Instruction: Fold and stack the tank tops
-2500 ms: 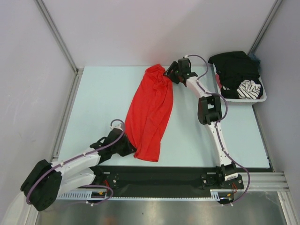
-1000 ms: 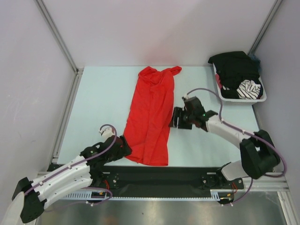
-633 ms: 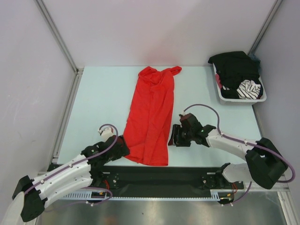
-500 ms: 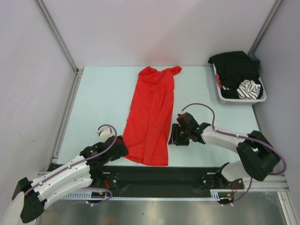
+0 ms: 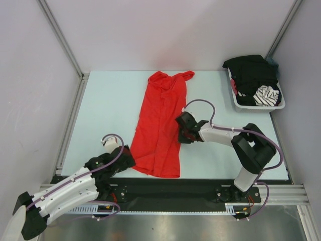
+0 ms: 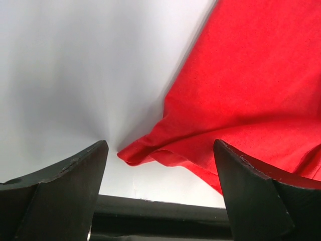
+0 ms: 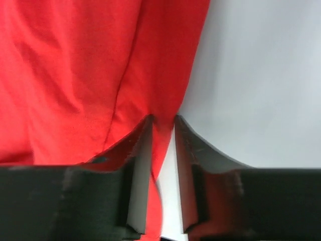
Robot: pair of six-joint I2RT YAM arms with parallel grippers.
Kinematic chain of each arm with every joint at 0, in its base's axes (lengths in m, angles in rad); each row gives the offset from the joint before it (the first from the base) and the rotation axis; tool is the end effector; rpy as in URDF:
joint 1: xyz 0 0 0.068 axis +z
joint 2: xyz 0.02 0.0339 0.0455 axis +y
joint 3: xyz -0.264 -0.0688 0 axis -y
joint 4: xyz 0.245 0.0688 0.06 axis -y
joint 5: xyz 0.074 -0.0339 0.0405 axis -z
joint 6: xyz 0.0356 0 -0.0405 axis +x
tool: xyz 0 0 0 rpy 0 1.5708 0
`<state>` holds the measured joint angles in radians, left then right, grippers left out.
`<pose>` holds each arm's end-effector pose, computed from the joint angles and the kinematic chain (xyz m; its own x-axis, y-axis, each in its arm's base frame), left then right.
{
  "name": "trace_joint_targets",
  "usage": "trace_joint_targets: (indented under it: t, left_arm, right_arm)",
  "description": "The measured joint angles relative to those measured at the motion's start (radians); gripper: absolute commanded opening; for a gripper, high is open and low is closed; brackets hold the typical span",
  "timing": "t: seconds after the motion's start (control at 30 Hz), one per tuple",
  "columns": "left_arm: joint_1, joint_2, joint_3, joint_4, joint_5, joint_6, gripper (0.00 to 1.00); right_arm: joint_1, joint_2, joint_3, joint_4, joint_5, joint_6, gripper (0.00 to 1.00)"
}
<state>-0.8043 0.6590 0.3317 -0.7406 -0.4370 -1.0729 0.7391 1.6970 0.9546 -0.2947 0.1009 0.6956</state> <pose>0.0898 -0.0715 0.1601 -0.7394 -0.3798 -0.5560 -0.2898 0.9248 -0.2464 0.2463 0.2196 0.1598 -0.8937 0.0481 -0.4461 -0.0776 0.9626 0.2594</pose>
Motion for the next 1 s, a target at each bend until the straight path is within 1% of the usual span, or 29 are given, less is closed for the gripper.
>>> trace_joint_targets:
  t: [0.07, 0.1, 0.3, 0.5, 0.53, 0.57, 0.6, 0.63, 0.67, 0.7, 0.77, 0.87, 0.9, 1.0]
  left_arm:
    - [0.000, 0.000, 0.000, -0.003, -0.005, 0.000, 0.91]
    - [0.000, 0.001, 0.000, -0.002, -0.006, 0.000, 0.92]
    - [0.000, 0.023, 0.000, 0.010, -0.005, 0.005, 0.91]
    - [0.000, 0.061, -0.004, 0.071, 0.007, 0.021, 0.89]
    - [0.000, 0.067, -0.004, 0.080, 0.009, 0.028, 0.90]
    - [0.000, 0.070, -0.004, 0.091, 0.013, 0.033, 0.89]
    - [0.001, 0.071, -0.004, 0.100, 0.018, 0.037, 0.89]
    - [0.001, 0.072, -0.005, 0.109, 0.024, 0.041, 0.89]
    - [0.001, 0.074, -0.005, 0.120, 0.031, 0.045, 0.90]
    - [0.001, 0.075, -0.006, 0.131, 0.038, 0.050, 0.89]
    - [0.001, 0.075, -0.008, 0.144, 0.050, 0.056, 0.89]
    - [0.001, 0.076, -0.010, 0.159, 0.064, 0.063, 0.86]
    - [0.001, 0.076, -0.011, 0.164, 0.072, 0.066, 0.85]
    - [0.001, 0.072, -0.022, 0.188, 0.091, 0.079, 0.81]
  right_arm:
    - [0.005, 0.012, 0.008, -0.008, 0.024, -0.002, 0.04]
    - [0.006, 0.015, 0.013, -0.013, 0.036, -0.004, 0.00]
    - [-0.006, 0.021, 0.024, -0.037, 0.076, 0.000, 0.00]
    - [-0.131, -0.009, 0.000, -0.066, 0.090, -0.043, 0.01]
    - [-0.156, -0.015, -0.005, -0.072, 0.093, -0.051, 0.06]
    - [-0.174, -0.020, -0.008, -0.079, 0.094, -0.060, 0.19]
    - [-0.190, -0.024, -0.010, -0.085, 0.095, -0.066, 0.46]
    - [-0.204, -0.028, -0.012, -0.090, 0.096, -0.070, 0.54]
    - [-0.213, -0.036, -0.014, -0.090, 0.097, -0.084, 0.59]
    - [-0.214, -0.046, -0.020, -0.091, 0.098, -0.090, 0.62]
    - [-0.206, -0.069, -0.042, -0.094, 0.090, -0.098, 0.63]
    - [-0.188, -0.129, -0.104, -0.099, 0.060, -0.094, 0.59]
    - [-0.185, -0.153, -0.125, -0.103, 0.047, -0.093, 0.57]
    - [-0.163, -0.261, -0.200, -0.130, 0.005, -0.071, 0.55]
